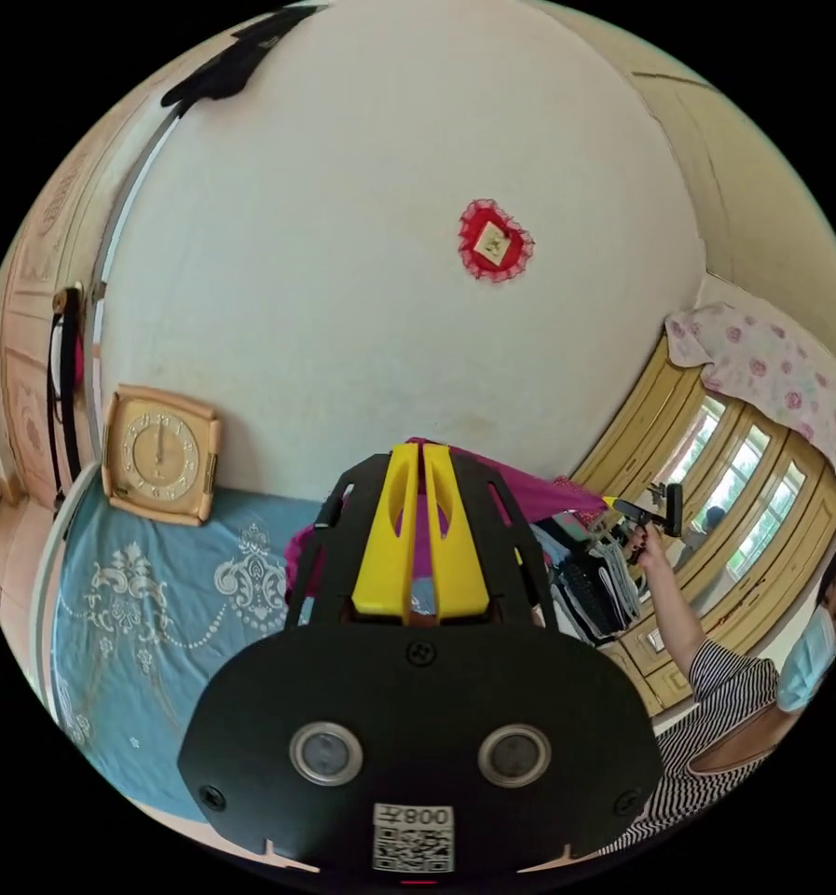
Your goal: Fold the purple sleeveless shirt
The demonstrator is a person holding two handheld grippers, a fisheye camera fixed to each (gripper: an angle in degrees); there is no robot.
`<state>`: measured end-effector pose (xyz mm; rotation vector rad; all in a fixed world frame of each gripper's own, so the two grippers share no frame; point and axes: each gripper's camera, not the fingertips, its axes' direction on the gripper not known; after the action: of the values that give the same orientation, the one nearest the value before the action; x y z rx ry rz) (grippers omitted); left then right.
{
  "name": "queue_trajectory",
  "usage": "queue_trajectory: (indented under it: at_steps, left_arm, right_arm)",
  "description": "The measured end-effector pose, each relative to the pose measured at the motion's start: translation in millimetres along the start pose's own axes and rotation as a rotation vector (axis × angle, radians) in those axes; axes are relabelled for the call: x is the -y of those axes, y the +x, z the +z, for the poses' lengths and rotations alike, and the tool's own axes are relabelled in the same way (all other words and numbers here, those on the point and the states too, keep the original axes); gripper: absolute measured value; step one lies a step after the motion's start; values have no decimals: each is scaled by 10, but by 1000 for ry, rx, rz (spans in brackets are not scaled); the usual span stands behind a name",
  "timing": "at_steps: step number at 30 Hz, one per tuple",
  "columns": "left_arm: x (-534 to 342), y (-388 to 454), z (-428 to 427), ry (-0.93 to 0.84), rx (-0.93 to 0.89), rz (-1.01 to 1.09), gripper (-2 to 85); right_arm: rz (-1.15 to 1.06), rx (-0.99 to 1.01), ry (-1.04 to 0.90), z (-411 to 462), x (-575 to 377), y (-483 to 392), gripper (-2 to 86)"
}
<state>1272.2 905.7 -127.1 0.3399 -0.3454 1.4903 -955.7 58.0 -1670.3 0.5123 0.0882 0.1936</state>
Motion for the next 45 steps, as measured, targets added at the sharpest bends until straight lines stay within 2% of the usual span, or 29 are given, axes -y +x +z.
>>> queue_trajectory:
  at_steps: [3,8,13,15,18,20,22,45]
  left_arm:
    - [-234,145,-276,-4,-30,28,6]
    - [-1127,62,-493,-129,-57,-33,6]
    - [-2511,-328,-365,-363,-7,-232,6]
    - [-3287,-615,-167,-519,-15,-412,6]
    - [-3994,-804,-48,-609,-1,-563,5]
    - [-4205,-830,-27,-631,8,-594,5]
    - [-4313,-835,-31,-643,28,-603,5]
    - [-4925,-949,161,-625,73,-638,7]
  right_arm:
    - [-23,24,36,-275,-314,-198,2]
    - [31,91,-84,-225,-1469,-315,2]
    - [229,157,-314,379,-2893,-196,2]
    - [311,181,-416,684,-3433,-140,2]
    - [429,157,-596,1142,-4197,-36,3]
    - [475,143,-700,1350,-4611,-14,3]
    - [480,130,-725,1383,-4783,-21,4]
    - [481,171,-658,1251,-5848,37,4]
